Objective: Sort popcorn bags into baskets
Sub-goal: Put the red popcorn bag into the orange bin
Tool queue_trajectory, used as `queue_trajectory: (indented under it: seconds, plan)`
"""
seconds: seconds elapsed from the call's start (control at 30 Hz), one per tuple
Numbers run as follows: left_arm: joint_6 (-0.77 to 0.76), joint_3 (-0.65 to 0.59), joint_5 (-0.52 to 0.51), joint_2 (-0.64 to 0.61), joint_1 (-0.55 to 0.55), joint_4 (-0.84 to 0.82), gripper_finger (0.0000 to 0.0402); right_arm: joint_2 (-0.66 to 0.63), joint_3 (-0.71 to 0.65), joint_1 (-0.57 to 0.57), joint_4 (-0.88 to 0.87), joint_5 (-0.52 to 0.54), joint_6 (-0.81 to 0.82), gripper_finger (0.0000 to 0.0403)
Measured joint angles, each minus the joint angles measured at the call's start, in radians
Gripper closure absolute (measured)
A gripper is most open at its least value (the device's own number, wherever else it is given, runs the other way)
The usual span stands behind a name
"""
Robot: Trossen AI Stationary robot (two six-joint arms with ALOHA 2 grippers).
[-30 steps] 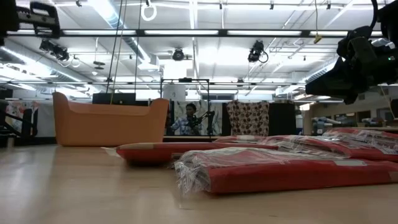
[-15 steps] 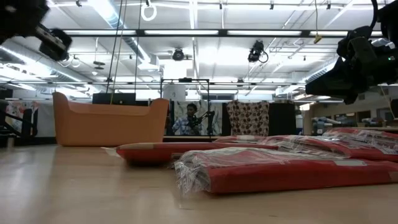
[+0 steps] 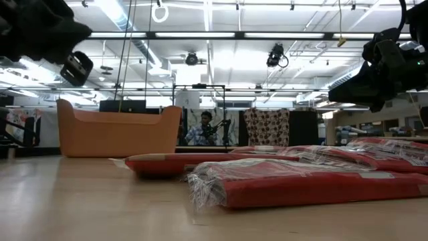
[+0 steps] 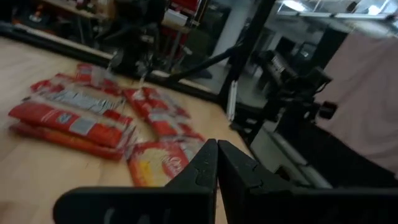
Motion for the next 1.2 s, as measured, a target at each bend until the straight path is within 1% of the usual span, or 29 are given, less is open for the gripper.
queue_trajectory:
  seconds: [0.13,0.2,0.3,0.5,0.6,0.7,0.9,0.97,1.07,1.2]
  plan:
    - [-0.001,0.000,-0.001,0.182,0.000,0.129,0.0388,0.000,0.000,0.000,0.000,0.000,0.000,0.0299]
    - [-0.006,0.028,0.021,0.268,-0.001,0.136,0.0388,0.000,0.000,0.000,0.000,0.000,0.000,0.0299]
    - [-0.002,0.107,0.062,0.392,-0.011,0.118,0.0383,0.000,0.000,0.000,0.000,0.000,0.000,0.0299]
    - [0.032,0.333,0.059,0.635,-0.048,0.007,0.0354,0.000,0.000,0.000,0.001,0.000,0.000,0.0299]
    - [0.034,0.442,0.010,0.740,-0.063,-0.103,0.0333,0.000,0.000,0.000,0.001,0.000,0.000,0.0299]
    - [0.029,0.539,-0.072,0.844,-0.083,-0.188,0.0304,0.000,0.000,0.000,0.001,0.000,0.000,0.0299]
    - [0.034,0.715,-0.214,1.021,-0.124,-0.283,0.0233,0.000,0.000,0.000,0.001,0.000,0.000,0.0299]
    - [0.051,0.773,-0.251,1.071,-0.133,-0.317,0.0215,0.000,0.000,0.000,0.000,0.000,0.000,0.0299]
    - [0.053,0.865,-0.302,1.145,-0.139,-0.371,0.0202,0.000,0.000,0.000,0.000,0.000,0.000,0.0299]
    - [0.050,1.007,-0.351,1.252,-0.137,-0.443,0.0201,0.000,0.000,0.000,0.000,0.000,0.000,0.0299]
